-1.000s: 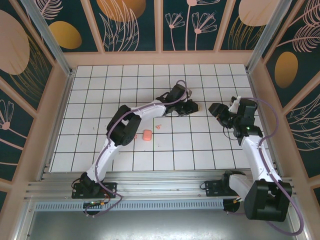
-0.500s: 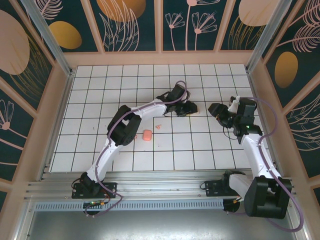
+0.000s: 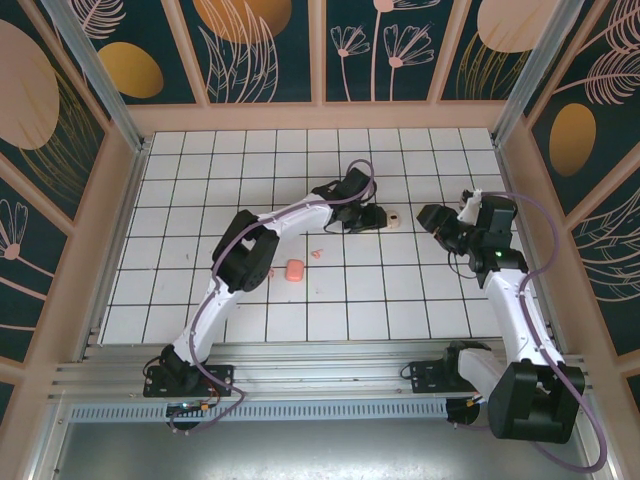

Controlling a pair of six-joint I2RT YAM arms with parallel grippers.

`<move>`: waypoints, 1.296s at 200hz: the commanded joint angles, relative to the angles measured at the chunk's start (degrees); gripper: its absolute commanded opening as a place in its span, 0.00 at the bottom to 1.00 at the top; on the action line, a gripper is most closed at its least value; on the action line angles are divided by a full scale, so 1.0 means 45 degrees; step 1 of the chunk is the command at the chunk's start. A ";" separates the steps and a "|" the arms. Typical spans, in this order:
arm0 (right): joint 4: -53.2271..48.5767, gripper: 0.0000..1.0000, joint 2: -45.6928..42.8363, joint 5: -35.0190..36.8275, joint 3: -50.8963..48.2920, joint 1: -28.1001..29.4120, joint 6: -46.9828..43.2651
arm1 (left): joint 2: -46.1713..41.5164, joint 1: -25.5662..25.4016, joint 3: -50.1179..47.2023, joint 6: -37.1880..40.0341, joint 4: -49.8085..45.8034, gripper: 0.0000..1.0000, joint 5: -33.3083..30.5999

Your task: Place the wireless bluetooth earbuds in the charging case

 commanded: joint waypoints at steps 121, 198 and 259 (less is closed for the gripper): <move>-0.0084 0.54 0.2634 0.0859 0.2069 0.5246 0.0033 | -1.2116 0.0334 -1.0652 -0.0201 -0.1403 0.55 -0.4540; -0.0448 0.54 0.4256 0.1742 0.3466 0.6729 0.0196 | -1.5836 0.1391 -1.3552 -0.0531 -0.3214 0.62 -0.5013; -0.0633 0.54 0.5456 0.2400 0.4407 0.7637 0.0587 | -1.5900 0.1900 -1.5061 0.0012 -0.2252 0.70 -0.3883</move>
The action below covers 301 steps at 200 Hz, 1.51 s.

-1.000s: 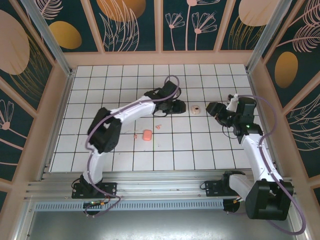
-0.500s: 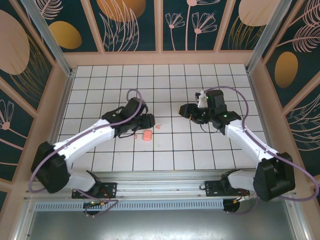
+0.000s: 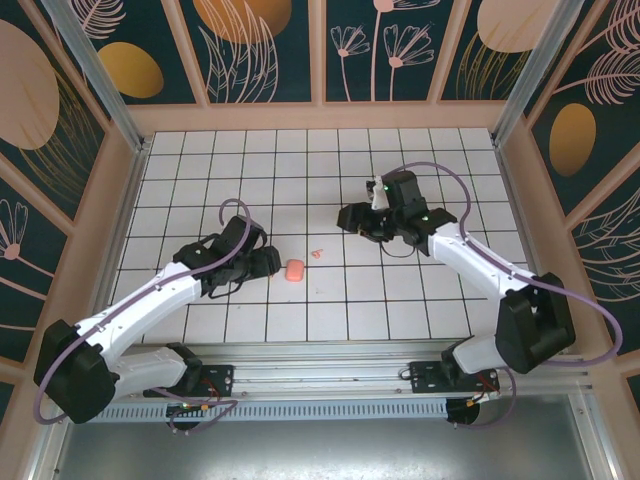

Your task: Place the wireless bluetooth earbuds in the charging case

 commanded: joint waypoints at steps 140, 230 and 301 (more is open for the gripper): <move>-0.0705 0.54 -0.2828 0.3897 -0.1312 0.1393 0.2457 | 0.4732 0.0783 0.0679 0.2565 0.2095 0.65 0.2960; -0.0915 0.54 -0.3516 0.4418 -0.1629 0.1405 0.2942 | 0.5993 0.0726 0.3388 0.3417 0.0816 0.60 0.2080; -0.0933 0.55 -0.3792 0.4538 -0.2029 0.1441 0.3063 | 0.7943 0.0043 0.4666 0.3816 -0.0119 0.60 0.1673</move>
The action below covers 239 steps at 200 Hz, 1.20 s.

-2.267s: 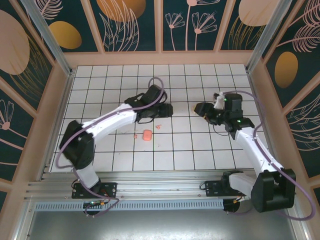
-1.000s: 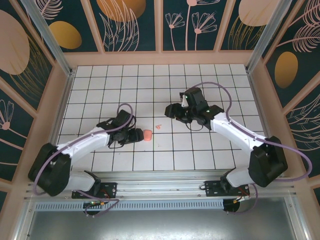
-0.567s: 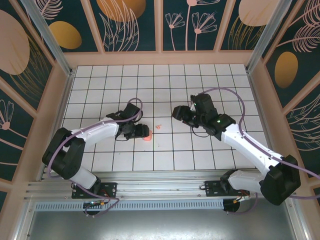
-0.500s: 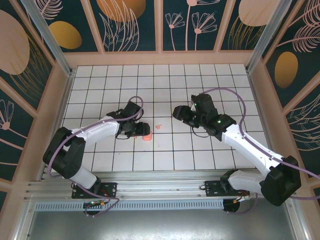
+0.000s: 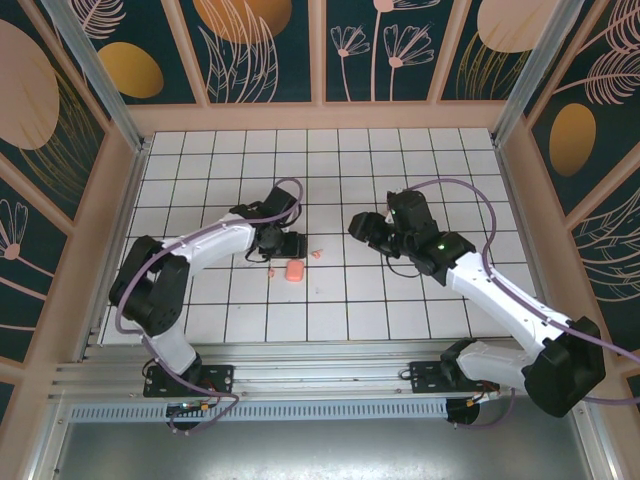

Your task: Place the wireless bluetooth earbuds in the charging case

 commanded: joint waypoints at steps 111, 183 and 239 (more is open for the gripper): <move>-0.0186 0.55 -0.1594 0.0933 -0.1085 0.0122 0.0548 | 0.1491 -0.1003 0.0564 0.0236 -0.0929 0.59 -0.0562; -0.0214 0.55 -0.1921 0.1134 -0.1226 0.0127 0.0625 | 0.1911 -0.1063 0.0642 0.0410 -0.1134 0.52 -0.0948; -0.0331 0.55 -0.2328 0.1462 -0.1311 0.0109 0.0654 | 0.2071 -0.1086 0.0777 0.0703 -0.1557 0.49 -0.1517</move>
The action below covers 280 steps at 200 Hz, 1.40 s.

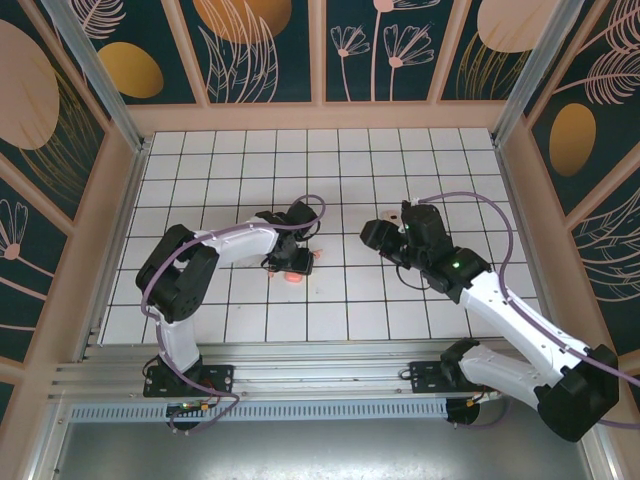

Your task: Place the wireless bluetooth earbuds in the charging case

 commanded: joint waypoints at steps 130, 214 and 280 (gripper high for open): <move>-0.0835 0.55 -0.0797 -0.0137 -0.0136 -0.0620 -0.1241 | -0.1167 -0.0233 0.1260 0.3511 -0.0270 0.28 -0.0981; 0.0527 0.55 -0.0301 -0.4508 -0.0374 -0.2397 -0.2784 | -0.3652 -0.0228 0.0551 0.8181 0.1655 0.29 0.1416; 0.1603 0.55 0.0262 -0.6957 -0.0429 -0.2931 -0.3259 | -0.5696 -0.0235 -0.1256 1.0812 0.4512 0.26 0.3839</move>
